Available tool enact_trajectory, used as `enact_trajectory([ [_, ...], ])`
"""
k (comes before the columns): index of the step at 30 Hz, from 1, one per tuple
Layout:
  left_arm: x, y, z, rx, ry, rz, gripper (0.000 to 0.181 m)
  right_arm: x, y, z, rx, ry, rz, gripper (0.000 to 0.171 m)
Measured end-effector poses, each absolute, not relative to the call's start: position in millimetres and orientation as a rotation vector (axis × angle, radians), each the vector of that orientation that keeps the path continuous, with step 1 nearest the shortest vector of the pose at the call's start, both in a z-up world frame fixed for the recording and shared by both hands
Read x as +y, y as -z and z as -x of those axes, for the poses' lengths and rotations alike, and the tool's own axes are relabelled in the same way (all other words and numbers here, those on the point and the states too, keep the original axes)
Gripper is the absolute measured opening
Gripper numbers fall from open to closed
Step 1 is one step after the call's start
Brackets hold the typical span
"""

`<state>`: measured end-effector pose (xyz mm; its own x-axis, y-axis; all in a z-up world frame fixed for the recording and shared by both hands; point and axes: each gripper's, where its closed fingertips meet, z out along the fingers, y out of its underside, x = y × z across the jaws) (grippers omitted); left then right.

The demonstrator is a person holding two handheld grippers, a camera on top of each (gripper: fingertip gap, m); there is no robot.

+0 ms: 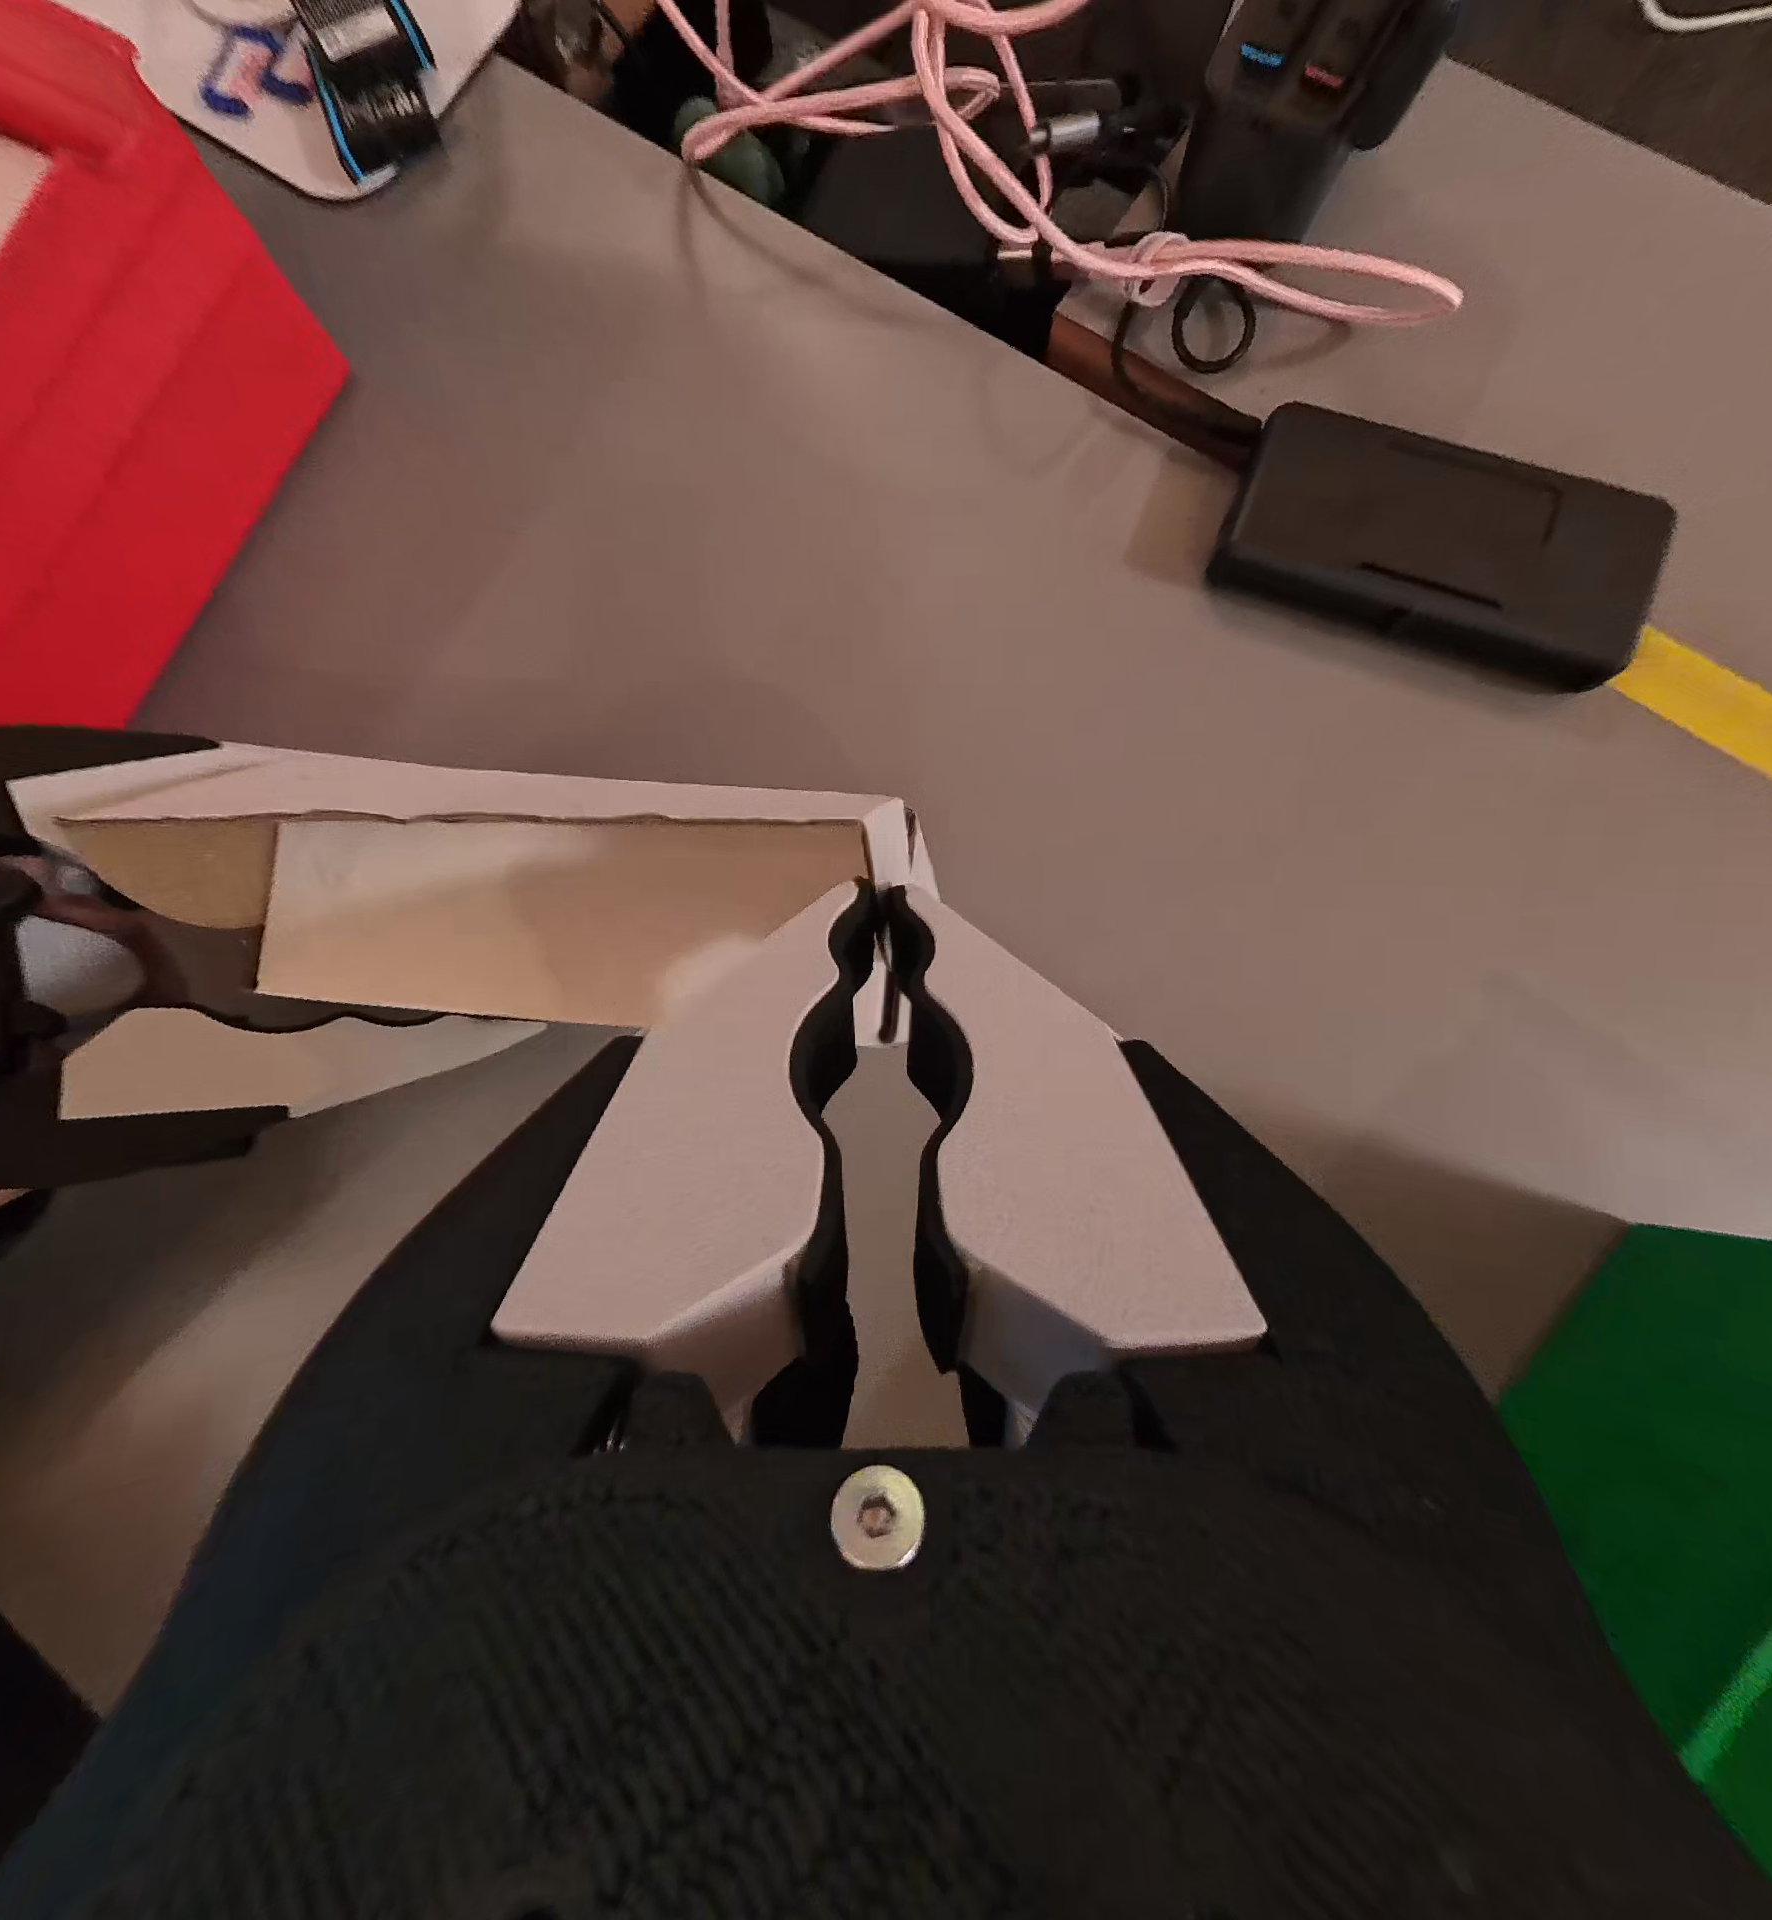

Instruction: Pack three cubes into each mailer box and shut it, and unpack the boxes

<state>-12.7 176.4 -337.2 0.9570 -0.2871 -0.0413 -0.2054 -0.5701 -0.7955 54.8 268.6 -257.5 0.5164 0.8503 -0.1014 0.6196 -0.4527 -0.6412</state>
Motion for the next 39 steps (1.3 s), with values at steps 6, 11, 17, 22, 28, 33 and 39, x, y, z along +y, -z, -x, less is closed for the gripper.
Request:
enact_trajectory([
  [6, 176.1, 337.4, 12.3, 0.340, 0.118, 2.201, 0.069, 267.0, 255.9, -52.0, -1.048, -0.922, 2.384, 0.005],
  [11, 176.4, 337.7, 13.2, 0.328, 0.124, 2.206, 0.069, 269.3, 255.3, -49.1, -1.033, -0.962, 2.397, 0.005],
  [17, 177.5, 337.7, 14.3, 0.315, 0.117, 2.207, 0.069, 276.7, 255.8, -50.3, -1.189, -0.513, 2.069, 0.003],
  [22, 177.6, 337.6, 14.3, 0.315, 0.119, 2.205, 0.070, 278.0, 262.0, -50.5, -1.181, -0.363, 1.820, 0.003],
  [28, 176.6, 338.2, 13.4, 0.314, 0.117, 2.228, 0.069, 275.0, 261.6, -48.9, -1.078, -0.485, 1.869, 0.000],
  [33, 175.5, 338.8, 14.6, 0.295, 0.106, 2.259, 0.069, 276.6, 259.3, -43.0, -0.981, -0.670, 2.025, 0.000],
  [39, 176.5, 339.2, 14.3, 0.300, 0.106, 2.264, 0.069, 276.6, 261.7, -46.4, -0.937, -0.707, 1.972, 0.000],
])
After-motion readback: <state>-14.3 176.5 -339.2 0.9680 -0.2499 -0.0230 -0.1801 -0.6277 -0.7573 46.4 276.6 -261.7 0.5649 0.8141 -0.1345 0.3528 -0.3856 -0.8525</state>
